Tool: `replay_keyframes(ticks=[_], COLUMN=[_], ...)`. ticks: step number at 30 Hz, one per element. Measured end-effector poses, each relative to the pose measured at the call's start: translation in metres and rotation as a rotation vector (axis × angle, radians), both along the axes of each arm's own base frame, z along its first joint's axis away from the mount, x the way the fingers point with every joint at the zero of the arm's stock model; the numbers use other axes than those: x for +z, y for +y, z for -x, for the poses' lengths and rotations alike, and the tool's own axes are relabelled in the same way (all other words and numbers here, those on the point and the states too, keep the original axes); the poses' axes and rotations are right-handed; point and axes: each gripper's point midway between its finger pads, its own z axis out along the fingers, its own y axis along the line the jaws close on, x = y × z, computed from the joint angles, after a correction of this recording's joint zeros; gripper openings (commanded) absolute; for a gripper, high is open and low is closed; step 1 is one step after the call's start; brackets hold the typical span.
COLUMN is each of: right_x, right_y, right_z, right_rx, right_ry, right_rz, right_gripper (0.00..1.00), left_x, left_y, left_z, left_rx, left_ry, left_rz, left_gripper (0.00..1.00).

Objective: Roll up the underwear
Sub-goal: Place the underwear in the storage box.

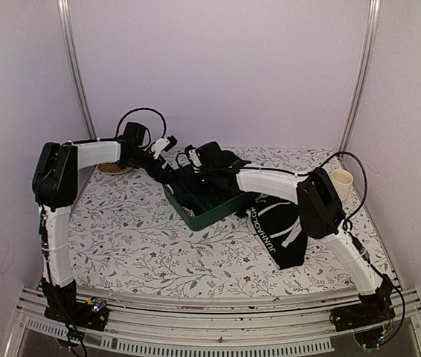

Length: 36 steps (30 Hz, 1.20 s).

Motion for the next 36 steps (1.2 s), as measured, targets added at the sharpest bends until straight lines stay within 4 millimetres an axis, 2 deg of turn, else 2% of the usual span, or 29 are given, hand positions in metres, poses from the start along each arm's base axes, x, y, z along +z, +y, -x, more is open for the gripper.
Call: replay_keyframes(ticks=[3, 7, 14, 18, 25, 30, 36], right_x=[-0.015, -0.017, -0.018, -0.018, -0.027, -0.035, -0.031], right_y=[-0.004, -0.008, -0.013, -0.020, -0.042, -0.058, -0.061], right_z=[0.003, 0.003, 0.007, 0.013, 0.031, 0.043, 0.049], right_rx=[-0.008, -0.016, -0.026, -0.031, -0.049, -0.066, -0.073], right_ry=[0.047, 0.068, 0.097, 0.129, 0.209, 0.262, 0.265], right_rz=[0.020, 0.024, 0.034, 0.062, 0.145, 0.214, 0.232], right_gripper=[0.01, 0.01, 0.02, 0.05, 0.09, 0.16, 0.48], left_x=[-0.009, -0.018, -0.018, -0.019, -0.021, -0.020, -0.021], left_y=[-0.006, -0.015, -0.027, -0.038, -0.065, -0.080, -0.083], left_z=[0.001, 0.000, 0.006, 0.017, 0.045, 0.064, 0.067], left_rx=[-0.012, -0.030, -0.083, -0.142, -0.239, -0.283, -0.281], left_ry=[0.001, 0.023, 0.051, 0.060, 0.062, 0.065, 0.056], left_rz=[-0.025, -0.038, -0.006, 0.006, 0.022, 0.032, 0.025], left_gripper=[0.93, 0.77, 0.34, 0.21, 0.13, 0.16, 0.26])
